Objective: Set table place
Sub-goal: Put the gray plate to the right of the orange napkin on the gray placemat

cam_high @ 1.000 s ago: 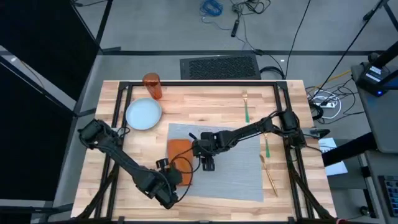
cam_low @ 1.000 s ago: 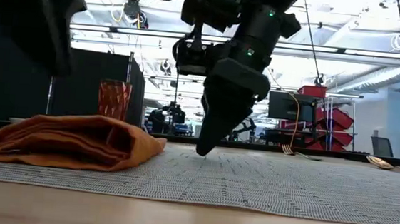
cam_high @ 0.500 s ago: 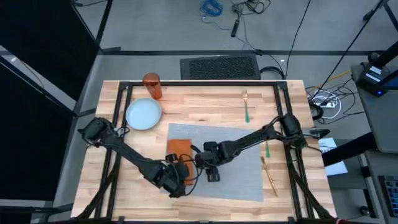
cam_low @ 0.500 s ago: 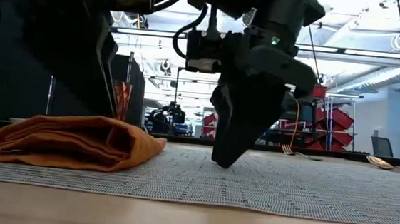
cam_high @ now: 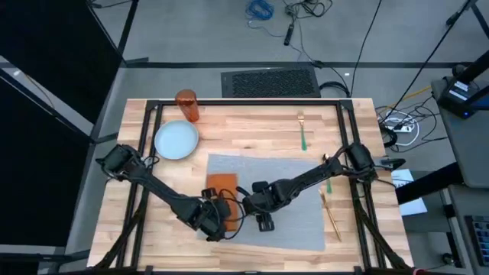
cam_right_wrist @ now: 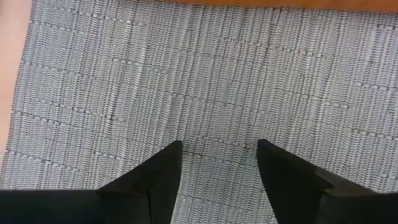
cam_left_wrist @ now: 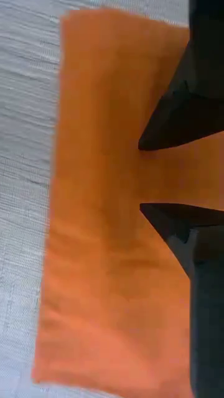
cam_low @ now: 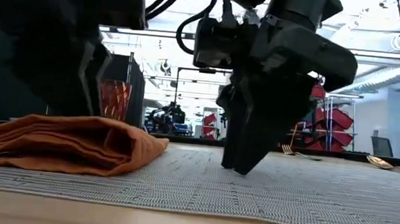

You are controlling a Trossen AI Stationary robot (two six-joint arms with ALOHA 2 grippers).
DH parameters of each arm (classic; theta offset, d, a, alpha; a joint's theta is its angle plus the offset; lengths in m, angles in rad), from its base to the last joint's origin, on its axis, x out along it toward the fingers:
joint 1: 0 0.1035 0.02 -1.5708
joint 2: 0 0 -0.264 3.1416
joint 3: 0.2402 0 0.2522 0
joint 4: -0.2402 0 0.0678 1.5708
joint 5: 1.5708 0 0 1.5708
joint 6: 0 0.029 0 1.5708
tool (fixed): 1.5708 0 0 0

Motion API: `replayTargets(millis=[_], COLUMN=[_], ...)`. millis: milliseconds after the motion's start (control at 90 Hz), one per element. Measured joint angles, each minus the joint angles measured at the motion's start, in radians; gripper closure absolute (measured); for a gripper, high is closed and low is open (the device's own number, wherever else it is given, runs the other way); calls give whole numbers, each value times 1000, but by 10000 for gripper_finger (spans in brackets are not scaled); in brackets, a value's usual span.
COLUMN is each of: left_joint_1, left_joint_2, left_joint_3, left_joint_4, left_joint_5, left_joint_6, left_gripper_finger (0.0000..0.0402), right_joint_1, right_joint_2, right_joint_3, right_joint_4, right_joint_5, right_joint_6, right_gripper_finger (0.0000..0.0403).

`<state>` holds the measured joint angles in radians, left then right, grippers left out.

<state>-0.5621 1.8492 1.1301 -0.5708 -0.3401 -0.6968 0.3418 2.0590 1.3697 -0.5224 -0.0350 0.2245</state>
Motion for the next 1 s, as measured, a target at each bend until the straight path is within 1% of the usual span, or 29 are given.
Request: replayTargets(millis=[144,278,467,689,833,911,1000], left_joint_1=[0,0,-9,-14,-12,-9,-5], left_joint_2=[2,2,2,2,1,-10,-30], left_joint_3=[-25,-25,-26,-24,12,45,84], left_joint_4=[48,49,67,61,15,-52,-127], left_joint_5=[21,27,66,68,38,15,-40], left_joint_6=[1,-5,-40,-53,-24,-10,1], left_gripper_finger=[268,268,269,269,269,268,268], right_joint_1=[9,3,-15,-24,-23,-23,-26], right_joint_2=[0,1,2,1,-32,-62,-121], right_joint_3=[-3,-4,-5,-5,-12,-16,-13], right_joint_4=[-12,-15,-20,-25,-66,-85,-97], right_joint_5=[-4,-11,-33,-37,-26,-17,19], right_joint_6=[-5,-30,-68,-79,-73,-72,-72], right_gripper_finger=[211,211,211,211,211,211,211])
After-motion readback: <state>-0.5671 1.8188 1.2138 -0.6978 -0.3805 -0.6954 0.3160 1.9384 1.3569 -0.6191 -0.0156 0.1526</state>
